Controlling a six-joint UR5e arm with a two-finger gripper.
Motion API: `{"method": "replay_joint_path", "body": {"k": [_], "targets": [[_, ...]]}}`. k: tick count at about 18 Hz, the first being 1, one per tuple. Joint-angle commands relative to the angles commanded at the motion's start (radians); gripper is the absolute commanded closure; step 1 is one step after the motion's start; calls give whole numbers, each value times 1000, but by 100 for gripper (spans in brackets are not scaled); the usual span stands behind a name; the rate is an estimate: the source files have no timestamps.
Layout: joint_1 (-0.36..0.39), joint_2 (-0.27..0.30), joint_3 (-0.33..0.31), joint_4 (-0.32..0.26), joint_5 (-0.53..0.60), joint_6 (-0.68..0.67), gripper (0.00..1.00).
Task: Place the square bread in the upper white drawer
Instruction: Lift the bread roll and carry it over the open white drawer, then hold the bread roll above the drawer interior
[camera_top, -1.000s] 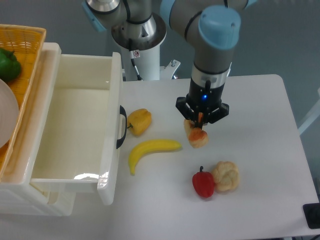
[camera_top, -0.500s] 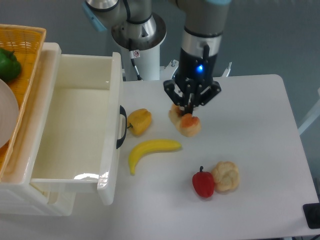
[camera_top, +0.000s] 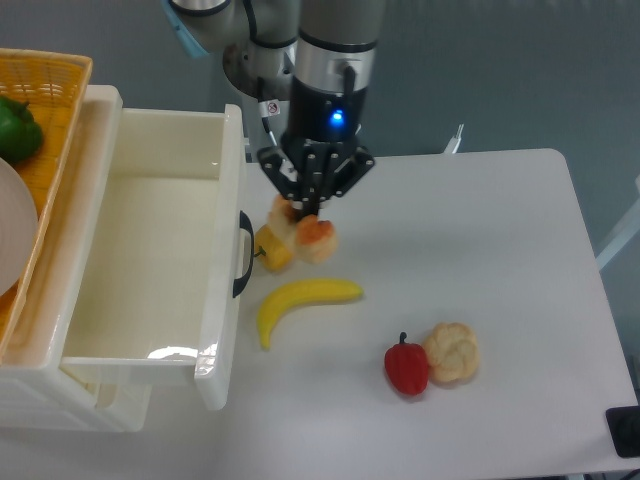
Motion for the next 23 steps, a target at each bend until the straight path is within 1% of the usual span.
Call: {"method": "replay_joint_path", "body": {"k": [2, 3, 5, 9, 10, 11, 12, 14, 18, 23], "targets": [[-19, 5, -6, -5, -5, -2, 99], [-28, 3, -8, -8, -9, -2, 97], [-64, 5, -8, -9, -12, -2, 96], [-106, 5, -8, -11, -14, -2, 95], [-112, 6, -8, -9, -14, 0, 88], [-120, 5, -8, -9, -12, 5, 72], [-124, 6, -8, -8, -12, 5, 66], [-131, 6, -8, -8, -14, 8, 59], [-137, 5, -8, -8, -12, 8, 55], [-137, 5, -8, -8, -12, 9, 55]]}}
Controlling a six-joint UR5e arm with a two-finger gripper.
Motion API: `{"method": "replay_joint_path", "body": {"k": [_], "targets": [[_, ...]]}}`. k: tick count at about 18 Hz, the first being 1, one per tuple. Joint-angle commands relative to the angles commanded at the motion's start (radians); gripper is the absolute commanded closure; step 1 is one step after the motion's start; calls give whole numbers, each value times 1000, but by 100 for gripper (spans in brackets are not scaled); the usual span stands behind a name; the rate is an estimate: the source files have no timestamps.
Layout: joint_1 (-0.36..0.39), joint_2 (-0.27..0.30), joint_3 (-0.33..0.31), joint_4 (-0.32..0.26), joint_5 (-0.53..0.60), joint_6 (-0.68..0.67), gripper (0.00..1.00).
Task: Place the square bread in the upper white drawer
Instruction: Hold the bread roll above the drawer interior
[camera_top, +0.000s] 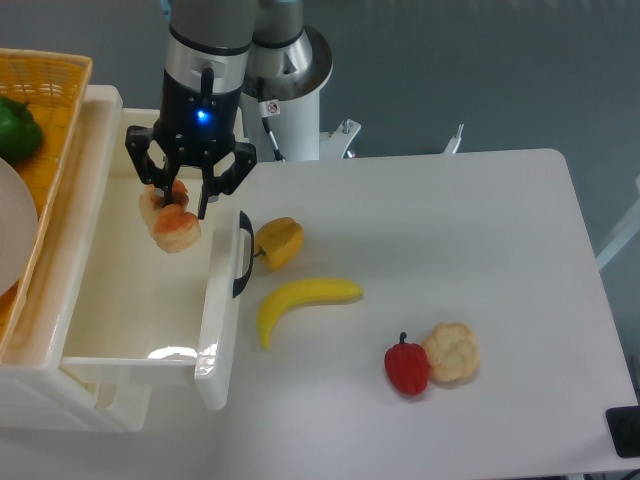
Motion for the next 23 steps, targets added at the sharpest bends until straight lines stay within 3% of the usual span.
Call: {"method": "replay_joint_path", "body": {"k": [8, 23], "targets": [[2, 2, 0, -2, 6, 0, 54], [0, 8, 0, 5, 2, 3, 40]]}}
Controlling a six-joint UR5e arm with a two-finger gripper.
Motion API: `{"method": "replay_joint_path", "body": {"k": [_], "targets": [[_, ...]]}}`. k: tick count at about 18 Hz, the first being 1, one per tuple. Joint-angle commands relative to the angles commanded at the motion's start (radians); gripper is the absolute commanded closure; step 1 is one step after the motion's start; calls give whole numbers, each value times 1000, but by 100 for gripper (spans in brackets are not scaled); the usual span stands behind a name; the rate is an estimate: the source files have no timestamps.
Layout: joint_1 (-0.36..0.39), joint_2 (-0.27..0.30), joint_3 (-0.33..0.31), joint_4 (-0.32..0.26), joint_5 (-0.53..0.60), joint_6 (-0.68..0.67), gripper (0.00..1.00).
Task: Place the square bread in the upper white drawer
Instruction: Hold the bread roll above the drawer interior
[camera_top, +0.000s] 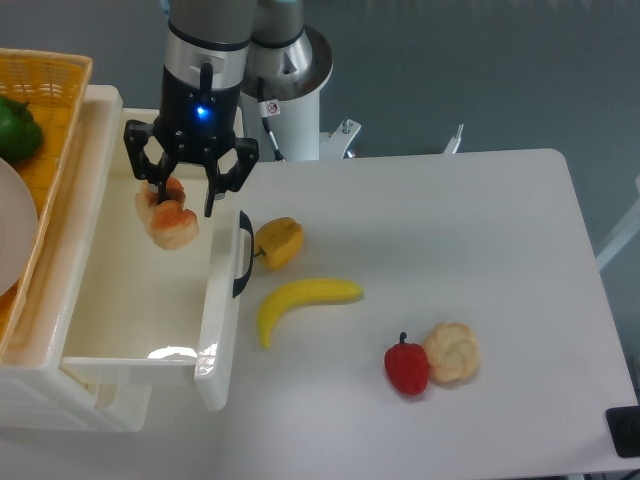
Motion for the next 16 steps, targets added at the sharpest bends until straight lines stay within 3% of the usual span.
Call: {"method": "replay_joint_path", "body": {"k": [16], "targets": [[0, -3, -20, 9, 8, 26, 38]]}}
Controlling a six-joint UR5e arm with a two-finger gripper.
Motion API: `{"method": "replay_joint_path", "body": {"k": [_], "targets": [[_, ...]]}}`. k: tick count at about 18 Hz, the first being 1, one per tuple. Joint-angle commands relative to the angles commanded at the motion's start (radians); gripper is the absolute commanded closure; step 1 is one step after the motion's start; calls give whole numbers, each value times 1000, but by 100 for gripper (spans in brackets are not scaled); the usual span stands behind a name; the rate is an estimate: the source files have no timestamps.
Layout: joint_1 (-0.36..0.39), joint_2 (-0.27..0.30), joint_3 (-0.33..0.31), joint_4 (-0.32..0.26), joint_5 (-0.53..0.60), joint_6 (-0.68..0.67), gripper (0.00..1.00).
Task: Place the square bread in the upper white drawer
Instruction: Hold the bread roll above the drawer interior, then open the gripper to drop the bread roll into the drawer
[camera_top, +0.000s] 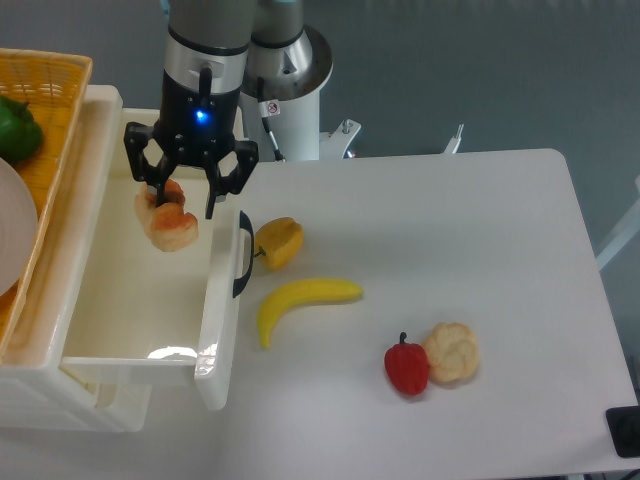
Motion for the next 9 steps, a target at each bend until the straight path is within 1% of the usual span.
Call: {"method": "replay_joint_path", "body": {"k": [5, 6, 9], "targets": [[0, -5, -2, -2, -3, 2, 38], [0, -6, -3, 0, -3, 2, 36], [8, -6, -3, 15, 0, 3, 36]]}}
